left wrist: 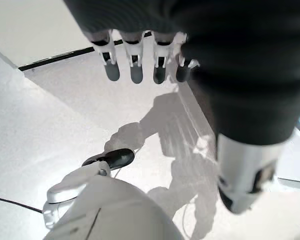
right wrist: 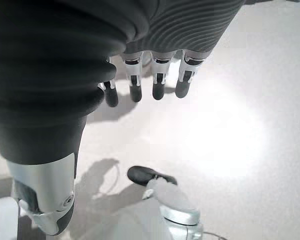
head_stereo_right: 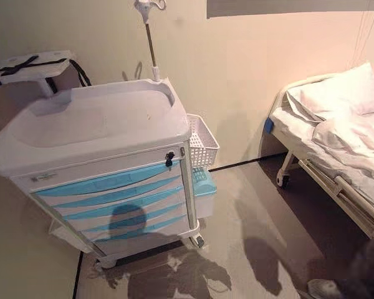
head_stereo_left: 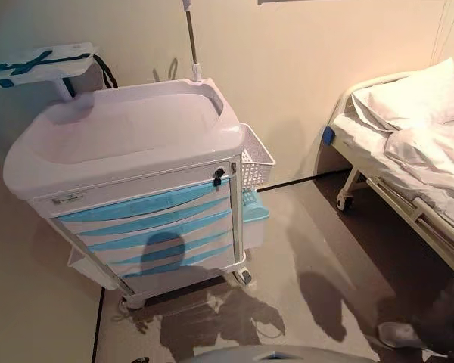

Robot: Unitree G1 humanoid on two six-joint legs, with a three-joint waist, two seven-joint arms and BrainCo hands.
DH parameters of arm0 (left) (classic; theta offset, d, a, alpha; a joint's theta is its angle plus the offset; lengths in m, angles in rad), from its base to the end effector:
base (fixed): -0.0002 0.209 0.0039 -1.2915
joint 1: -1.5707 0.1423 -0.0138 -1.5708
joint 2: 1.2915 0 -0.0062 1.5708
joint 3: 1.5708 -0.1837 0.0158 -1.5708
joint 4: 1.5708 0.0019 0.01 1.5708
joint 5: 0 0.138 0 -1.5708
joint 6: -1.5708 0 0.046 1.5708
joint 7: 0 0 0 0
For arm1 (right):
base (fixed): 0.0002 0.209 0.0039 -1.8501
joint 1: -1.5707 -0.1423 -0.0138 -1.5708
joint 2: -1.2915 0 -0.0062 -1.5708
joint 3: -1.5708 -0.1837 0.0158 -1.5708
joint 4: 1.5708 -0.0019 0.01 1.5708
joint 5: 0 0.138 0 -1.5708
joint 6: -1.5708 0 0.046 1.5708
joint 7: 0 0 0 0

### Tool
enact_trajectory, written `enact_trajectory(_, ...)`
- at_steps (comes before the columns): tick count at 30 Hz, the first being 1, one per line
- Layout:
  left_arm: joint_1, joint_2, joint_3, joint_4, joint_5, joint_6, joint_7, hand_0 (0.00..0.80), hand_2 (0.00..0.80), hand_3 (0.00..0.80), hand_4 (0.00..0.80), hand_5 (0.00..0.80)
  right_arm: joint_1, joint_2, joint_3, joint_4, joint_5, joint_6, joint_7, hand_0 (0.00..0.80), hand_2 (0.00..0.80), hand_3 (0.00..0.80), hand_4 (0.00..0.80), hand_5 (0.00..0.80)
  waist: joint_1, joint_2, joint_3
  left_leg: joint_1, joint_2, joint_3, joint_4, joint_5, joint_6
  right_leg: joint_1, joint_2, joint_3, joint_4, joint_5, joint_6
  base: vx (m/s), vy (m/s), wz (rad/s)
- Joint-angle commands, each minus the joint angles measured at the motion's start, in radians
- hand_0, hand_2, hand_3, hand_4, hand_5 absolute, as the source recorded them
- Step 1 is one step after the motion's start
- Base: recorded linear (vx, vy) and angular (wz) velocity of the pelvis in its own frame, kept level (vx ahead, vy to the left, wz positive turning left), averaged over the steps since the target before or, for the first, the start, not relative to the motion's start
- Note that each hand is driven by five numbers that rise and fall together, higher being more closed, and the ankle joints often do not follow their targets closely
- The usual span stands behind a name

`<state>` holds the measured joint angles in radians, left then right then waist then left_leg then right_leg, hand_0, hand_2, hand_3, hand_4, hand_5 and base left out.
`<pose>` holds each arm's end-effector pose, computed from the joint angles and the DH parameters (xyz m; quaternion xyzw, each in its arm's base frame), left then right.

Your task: Open the drawer and pick up the medicine

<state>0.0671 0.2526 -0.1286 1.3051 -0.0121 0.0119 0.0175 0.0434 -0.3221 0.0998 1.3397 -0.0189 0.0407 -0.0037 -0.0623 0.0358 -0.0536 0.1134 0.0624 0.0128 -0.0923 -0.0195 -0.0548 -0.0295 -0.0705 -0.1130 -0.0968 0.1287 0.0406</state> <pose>0.0322 0.2334 -0.1199 0.1345 0.6369 0.0396 0.7581 0.0338 -0.2601 -0.1122 -0.1609 0.6506 -0.0607 0.7397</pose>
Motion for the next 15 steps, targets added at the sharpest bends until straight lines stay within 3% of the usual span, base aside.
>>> enact_trajectory(1,-0.047,0.013,0.014,0.022,0.036,-0.023,0.000,0.000,0.000,0.000,0.000,0.000,-0.063,0.017,0.047,0.056,0.009,-0.026,-0.007,0.000,0.000,0.000,0.000,0.000,-0.010,-0.056,0.005,-0.022,-0.057,-0.030,0.006,-0.016,0.026,0.089,-0.033,0.000,0.013,-0.081,0.097,0.000,0.000,0.00)
enact_trajectory(15,-0.045,0.015,0.020,0.025,0.028,-0.024,0.000,0.000,0.000,0.000,0.000,0.000,-0.061,0.019,0.050,0.053,0.009,-0.027,-0.006,0.000,0.000,0.000,0.000,0.000,-0.009,-0.059,0.004,-0.020,-0.057,-0.029,0.006,-0.015,0.025,0.091,-0.032,0.000,0.012,-0.081,0.096,0.000,0.000,0.00)
